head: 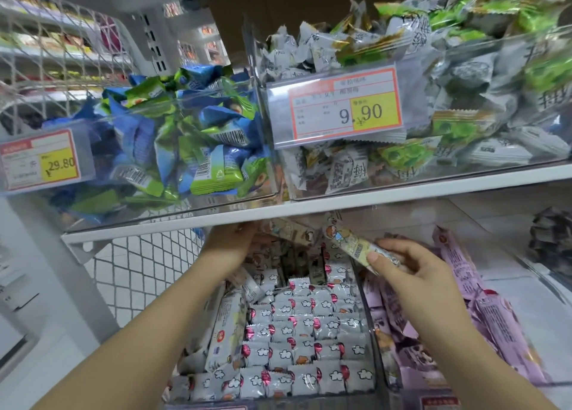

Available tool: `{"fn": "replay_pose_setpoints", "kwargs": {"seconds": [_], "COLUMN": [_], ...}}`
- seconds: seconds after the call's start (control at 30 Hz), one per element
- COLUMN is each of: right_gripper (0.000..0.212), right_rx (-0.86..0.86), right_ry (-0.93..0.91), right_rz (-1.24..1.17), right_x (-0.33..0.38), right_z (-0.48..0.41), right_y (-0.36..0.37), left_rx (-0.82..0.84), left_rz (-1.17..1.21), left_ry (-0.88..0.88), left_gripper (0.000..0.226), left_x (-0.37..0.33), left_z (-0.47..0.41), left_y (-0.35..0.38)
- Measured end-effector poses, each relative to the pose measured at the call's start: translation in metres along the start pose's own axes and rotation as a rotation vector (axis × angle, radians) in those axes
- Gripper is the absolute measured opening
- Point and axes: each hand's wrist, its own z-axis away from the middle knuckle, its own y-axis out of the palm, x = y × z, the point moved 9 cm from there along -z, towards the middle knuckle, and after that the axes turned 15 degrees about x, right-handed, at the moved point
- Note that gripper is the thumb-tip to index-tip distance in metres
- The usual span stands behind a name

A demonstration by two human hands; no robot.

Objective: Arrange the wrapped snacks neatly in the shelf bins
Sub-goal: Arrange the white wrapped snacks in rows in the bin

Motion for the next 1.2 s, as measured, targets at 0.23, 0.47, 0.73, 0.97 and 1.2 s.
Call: {"fn": "replay_pose_setpoints", "kwargs": {"seconds": [0.23, 0.47, 0.73, 0.97, 1.2], "right_gripper": [0.015, 0.018, 0.013, 0.014, 0.015], "right_rx": [0.006, -0.004, -0.017, -0.004, 0.021], "right_ry": [0.010, 0.021, 0.035, 0.008, -0.011], "right_rz": [-0.006, 0.001, -0.035, -0.052, -0.083], "right_x": [0.002, 0.003, 0.000, -0.002, 0.002], "right_z": [0.004, 0.006, 0.002, -0.005, -0.003], "right_y": [0.002, -0.002, -0.002, 0.001, 0.001], "left_rx": [0.460, 0.782, 0.772, 0.865, 0.971], "left_rz": [0.041, -0.326, 0.127, -0.387, -0.739], "left_ry": [-0.104, -0.128, -0.389, -0.262, -0.211], "left_gripper": [0.005, 0.012, 0.067, 0.031, 0.040], "left_x": [0.009, 0.002, 0.022, 0.043, 0.054], "left_z": [0.028, 0.035, -0.015, -0.043, -0.051], "left_y": [0.038, 0.060, 0.096, 0.114, 0.117]}}
